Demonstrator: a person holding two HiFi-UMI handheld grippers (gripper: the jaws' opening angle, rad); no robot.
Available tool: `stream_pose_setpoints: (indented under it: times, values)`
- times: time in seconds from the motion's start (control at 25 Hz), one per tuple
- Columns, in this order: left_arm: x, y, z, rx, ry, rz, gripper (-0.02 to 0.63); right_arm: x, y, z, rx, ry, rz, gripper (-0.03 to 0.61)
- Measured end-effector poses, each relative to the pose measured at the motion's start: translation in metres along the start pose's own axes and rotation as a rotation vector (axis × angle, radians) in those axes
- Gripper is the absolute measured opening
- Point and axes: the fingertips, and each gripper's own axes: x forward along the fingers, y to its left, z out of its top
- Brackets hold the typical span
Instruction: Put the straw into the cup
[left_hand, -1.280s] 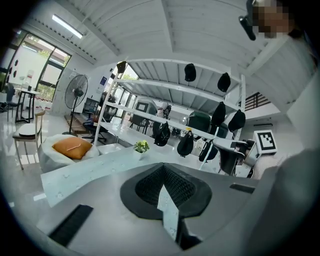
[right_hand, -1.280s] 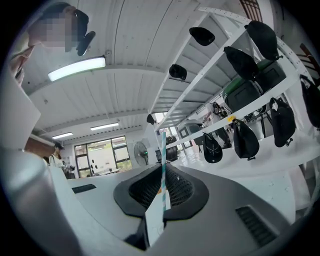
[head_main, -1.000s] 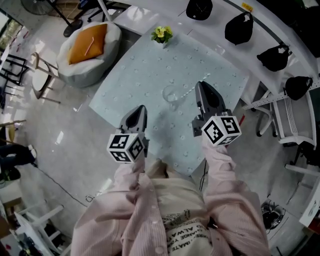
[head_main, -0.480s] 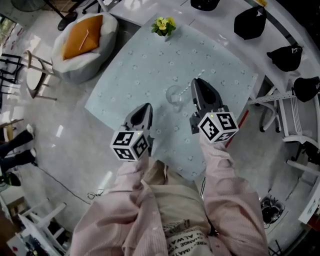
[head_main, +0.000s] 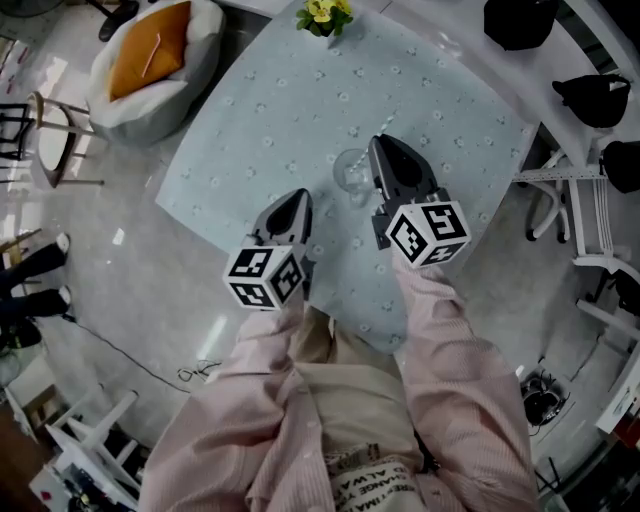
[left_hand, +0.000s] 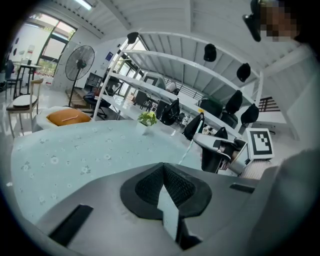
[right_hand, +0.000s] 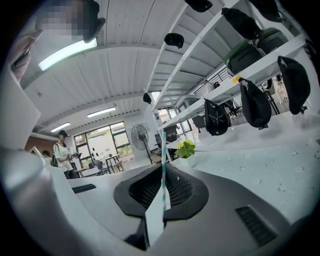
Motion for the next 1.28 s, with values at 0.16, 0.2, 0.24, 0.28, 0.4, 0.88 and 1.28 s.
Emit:
stream_pose_setpoints:
  times: [0.16, 0.2, 0.24, 0.28, 0.4, 0.88, 1.28]
  values:
    - [0.005, 0.003, -0.007, -0.018, 0.009, 0.004, -0.003, 0.007, -0.001, -0.011, -0.012, 0.022, 0.008, 0.018]
    - [0.006, 0.004, -0.008, -0.021, 0.01, 0.005, -0.003, 0.008, -0.001, -0.014, -0.015, 0.027, 0.009, 0.018]
    - [0.007, 0.004, -0.01, -0.024, 0.01, 0.005, -0.003, 0.008, -0.001, -0.017, -0.019, 0.034, 0.01, 0.018]
    - [0.008, 0.004, -0.011, -0.027, 0.01, 0.005, -0.003, 0.009, -0.002, -0.019, -0.022, 0.039, 0.01, 0.018]
    - [0.01, 0.004, -0.013, -0.031, 0.013, 0.002, -0.003, 0.01, -0.002, -0.026, -0.031, 0.054, 0.01, 0.018]
    - [0.006, 0.007, -0.017, -0.044, 0.011, 0.018, -0.003, 0.014, 0.0, -0.034, -0.085, 0.083, 0.014, 0.02]
    - [0.0, 0.006, -0.013, -0.037, 0.002, 0.019, -0.003, 0.013, 0.003, -0.034, -0.091, 0.092, 0.032, 0.02]
